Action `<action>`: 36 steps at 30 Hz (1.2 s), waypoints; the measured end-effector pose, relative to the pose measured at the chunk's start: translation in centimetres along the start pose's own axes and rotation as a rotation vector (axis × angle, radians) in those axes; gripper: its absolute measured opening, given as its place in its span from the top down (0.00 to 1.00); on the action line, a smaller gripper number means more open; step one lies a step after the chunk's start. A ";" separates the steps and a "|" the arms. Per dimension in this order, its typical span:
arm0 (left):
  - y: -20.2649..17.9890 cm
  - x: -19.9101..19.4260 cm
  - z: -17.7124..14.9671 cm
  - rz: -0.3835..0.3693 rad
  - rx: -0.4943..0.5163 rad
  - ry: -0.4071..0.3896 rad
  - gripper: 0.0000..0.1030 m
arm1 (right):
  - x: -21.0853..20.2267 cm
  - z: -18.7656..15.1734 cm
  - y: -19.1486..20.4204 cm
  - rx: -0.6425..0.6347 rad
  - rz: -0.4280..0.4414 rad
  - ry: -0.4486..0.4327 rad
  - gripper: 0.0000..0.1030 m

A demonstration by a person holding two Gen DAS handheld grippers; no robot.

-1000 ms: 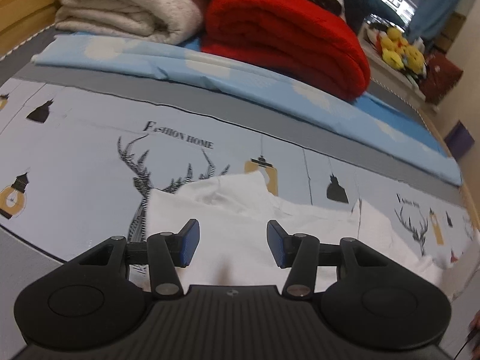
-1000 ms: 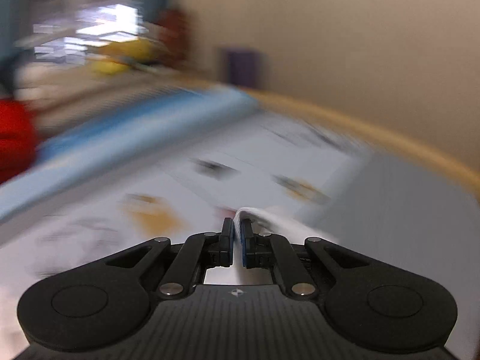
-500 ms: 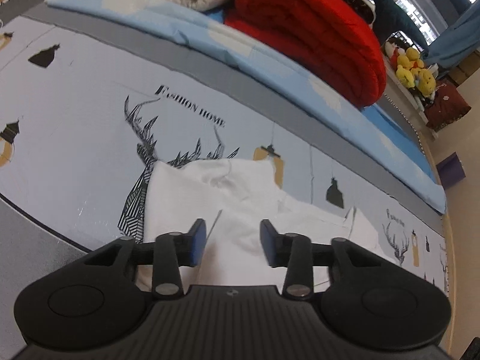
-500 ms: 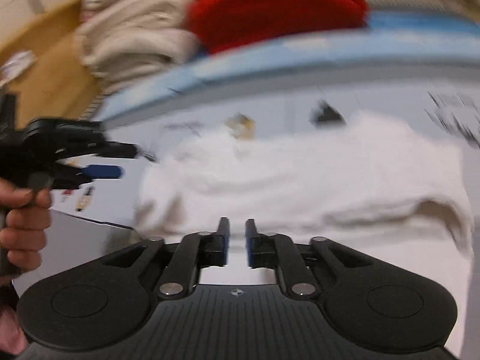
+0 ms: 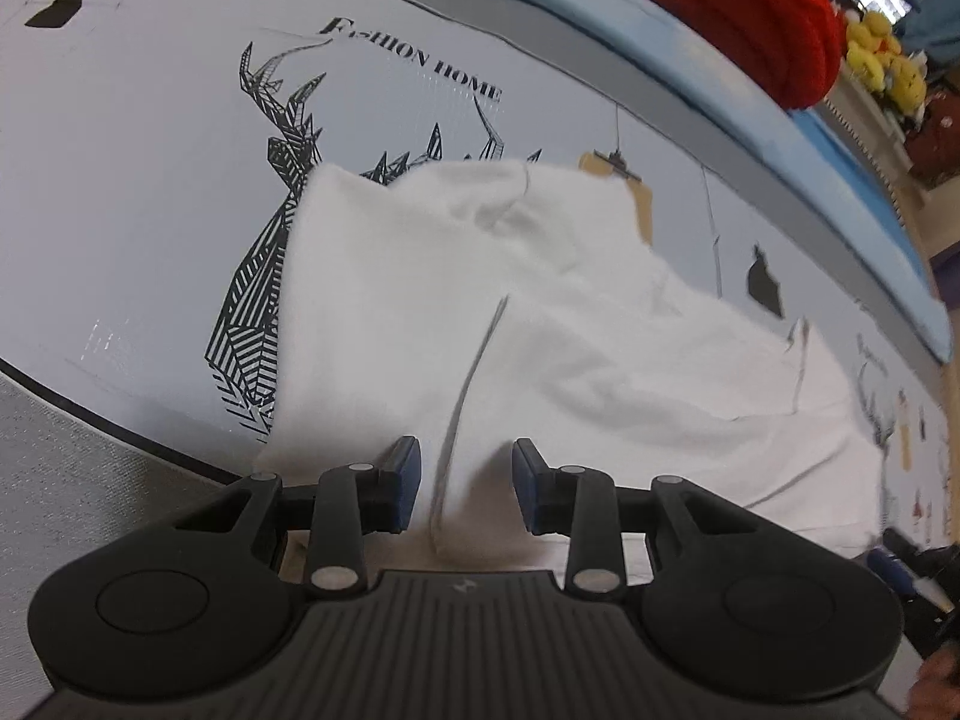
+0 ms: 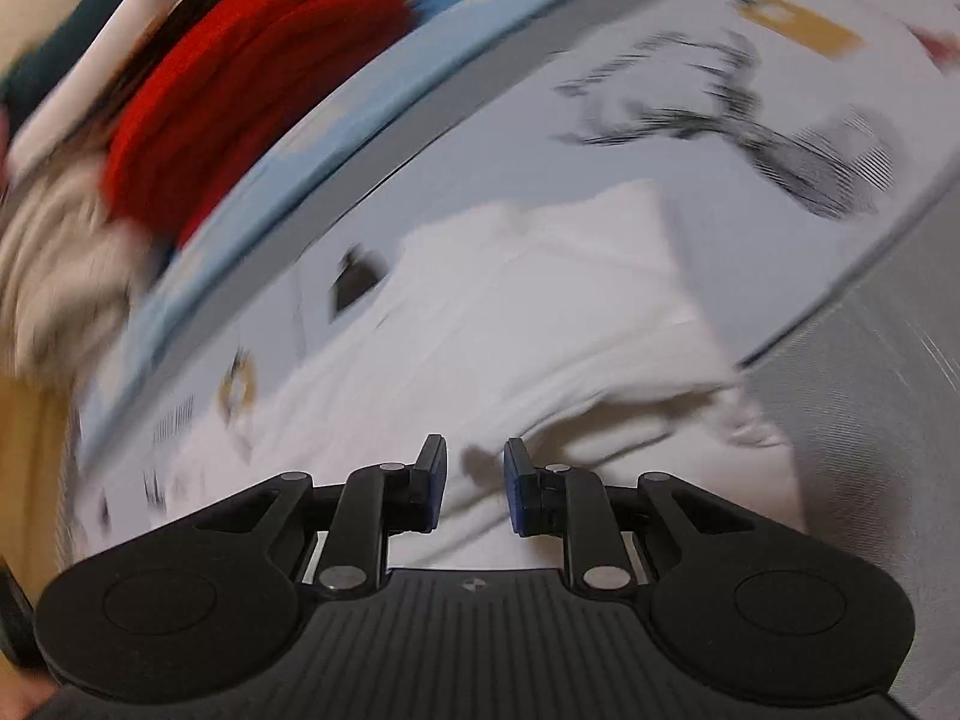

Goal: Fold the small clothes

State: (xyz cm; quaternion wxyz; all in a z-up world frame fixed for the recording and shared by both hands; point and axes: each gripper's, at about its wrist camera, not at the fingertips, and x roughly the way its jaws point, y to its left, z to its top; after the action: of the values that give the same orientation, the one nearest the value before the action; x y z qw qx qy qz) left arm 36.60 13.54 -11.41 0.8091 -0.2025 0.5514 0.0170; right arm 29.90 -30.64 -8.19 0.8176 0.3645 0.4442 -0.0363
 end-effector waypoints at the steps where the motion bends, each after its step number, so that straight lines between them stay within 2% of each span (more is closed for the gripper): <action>1: -0.3 -0.1 0.1 0.005 0.016 -0.005 0.64 | 0.1 0.5 -1.0 0.066 0.002 -0.003 0.74; 3: -0.9 -0.3 0.2 0.004 0.050 -0.016 0.87 | 0.7 0.8 -2.4 0.171 0.010 0.005 0.65; 5: -1.1 -0.8 0.3 0.031 0.079 -0.034 0.98 | 1.3 1.0 -3.3 0.234 0.019 0.021 0.63; 6: -1.1 -1.4 0.5 0.030 0.086 -0.054 0.99 | 1.6 1.1 -3.5 0.251 0.015 0.029 0.63; 9: -0.9 -4.6 1.3 -0.021 0.063 -0.140 0.99 | 1.9 1.0 -3.8 0.293 -0.010 0.022 0.63; 12: -0.5 -7.8 1.8 0.004 0.054 -0.234 0.99 | 1.1 0.9 -3.7 0.306 -0.033 -0.003 0.70; 14: 0.2 -8.3 1.7 0.060 0.045 -0.228 0.99 | 0.7 0.7 -3.2 0.283 -0.031 -0.001 0.88; 17: 1.8 -6.7 1.1 0.051 0.002 -0.122 0.99 | 0.5 0.2 -3.3 0.259 -0.054 0.023 0.96; 20: 2.4 -5.7 0.8 0.058 0.004 -0.078 0.99 | 1.1 -0.5 -5.1 0.281 -0.171 0.077 0.96; 22: 2.3 -5.6 0.7 0.063 0.026 -0.075 0.99 | 1.1 -0.9 -6.0 0.320 -0.184 0.102 0.96; 24: 2.5 -6.0 0.5 0.066 0.046 -0.071 0.95 | 0.4 -0.8 -5.2 0.287 -0.205 0.092 0.91; 27: 2.4 -7.4 0.7 0.110 0.024 -0.161 0.90 | -1.5 -0.9 -3.7 0.235 -0.219 0.029 0.89; 28: 2.4 -8.0 0.8 0.102 0.026 -0.193 0.90 | -2.0 -1.1 -3.2 0.215 -0.220 0.012 0.89; 30: 2.2 -8.1 0.8 0.071 0.036 -0.202 0.89 | -3.1 -1.3 -2.1 0.179 -0.189 -0.027 0.89; 31: 2.2 -7.8 0.8 0.054 0.036 -0.189 0.89 | -3.4 -1.1 -1.8 0.160 -0.154 -0.051 0.89; 34: 2.3 -5.8 0.4 0.001 0.008 -0.110 0.89 | -3.0 -0.4 -0.8 0.083 -0.090 -0.103 0.74; 36: 2.6 -4.1 0.0 0.016 0.005 -0.048 0.82 | -1.4 0.3 -1.5 0.079 -0.093 -0.085 0.73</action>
State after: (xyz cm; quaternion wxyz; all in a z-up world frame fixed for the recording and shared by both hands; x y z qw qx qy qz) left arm 34.31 16.73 -8.53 0.8226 -0.1953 0.5333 0.0271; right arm 28.68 -32.31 -7.84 0.8181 0.3734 0.4240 -0.1073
